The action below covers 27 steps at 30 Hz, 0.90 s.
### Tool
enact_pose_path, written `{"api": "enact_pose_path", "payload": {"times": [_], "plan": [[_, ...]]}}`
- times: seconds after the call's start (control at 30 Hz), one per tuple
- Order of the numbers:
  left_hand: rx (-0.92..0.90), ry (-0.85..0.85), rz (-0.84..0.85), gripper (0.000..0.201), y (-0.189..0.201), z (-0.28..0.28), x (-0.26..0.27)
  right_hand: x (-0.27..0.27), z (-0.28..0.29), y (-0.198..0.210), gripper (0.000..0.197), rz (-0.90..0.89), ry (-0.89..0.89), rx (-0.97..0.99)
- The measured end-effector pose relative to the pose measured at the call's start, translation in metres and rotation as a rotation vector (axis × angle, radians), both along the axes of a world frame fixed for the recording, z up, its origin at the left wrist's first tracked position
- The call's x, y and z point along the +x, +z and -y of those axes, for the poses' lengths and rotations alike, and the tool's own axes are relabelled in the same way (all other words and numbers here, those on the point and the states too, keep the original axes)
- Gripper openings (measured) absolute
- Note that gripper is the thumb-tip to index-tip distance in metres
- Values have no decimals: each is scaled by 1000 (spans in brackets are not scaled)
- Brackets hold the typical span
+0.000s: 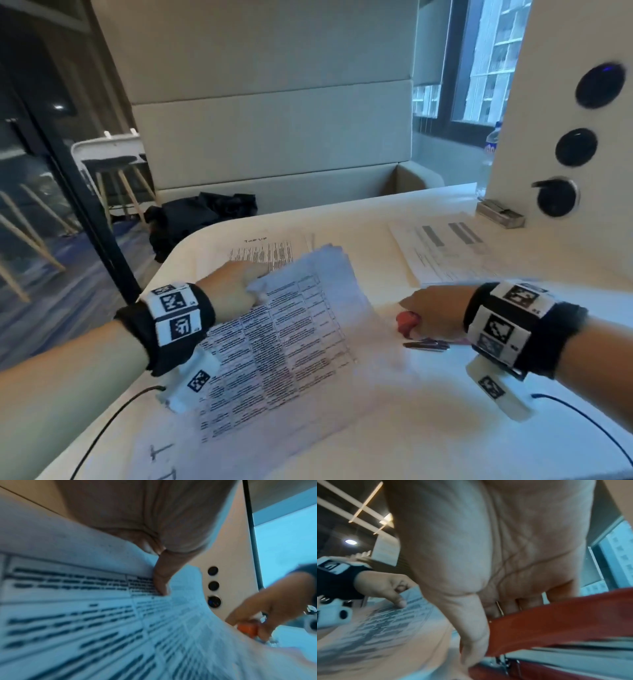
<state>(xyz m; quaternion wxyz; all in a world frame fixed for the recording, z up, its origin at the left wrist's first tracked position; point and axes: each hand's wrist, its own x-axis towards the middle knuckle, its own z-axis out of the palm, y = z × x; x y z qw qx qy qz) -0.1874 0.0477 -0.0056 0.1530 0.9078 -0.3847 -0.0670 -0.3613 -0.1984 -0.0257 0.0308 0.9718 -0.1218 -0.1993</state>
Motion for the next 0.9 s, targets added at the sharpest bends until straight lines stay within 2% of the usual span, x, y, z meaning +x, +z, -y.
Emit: {"api": "enact_pose_path", "payload": {"times": [0.1, 0.17, 0.23, 0.27, 0.33, 0.43, 0.5, 0.6, 0.7, 0.8, 0.9], "plan": [[-367, 120, 34, 11, 19, -18, 11, 7, 11, 7, 54, 245, -165, 214], [-654, 128, -67, 12, 30, -26, 9, 16, 8, 15, 54, 529, -223, 391], [-866, 99, -160, 23, 33, -29, 0, 23, -3, 20, 50, 825, -252, 730], [-937, 85, -177, 24, 32, -28, -5, 26, -12, 22, 51, 949, -242, 921], [-1029, 73, -204, 16, 29, -23, -17, 32, -31, 24, 35, 1131, -228, 1145], [-1113, 67, -231, 16, 24, -13, -23, 41, -50, 32, 14, 1316, -238, 1207], [-1148, 83, -193, 15, 29, -8, -21, 45, -54, 45, 10, 1408, -209, 1207], [-1236, 73, -153, 22, 47, -7, -22, 43, -59, 71, 10, 1508, -85, 1164], [-1313, -9, -239, 32, 59, -10, -27, 36, -59, 88, 24, 1529, 6, 1234], [-1327, -70, -382, 42, 55, -12, -28, 30, -54, 87, 48, 1391, -3, 1328], [-1247, -107, -421, 52, 50, -10, -29, 31, -47, 78, 66, 1199, -40, 1339]]}}
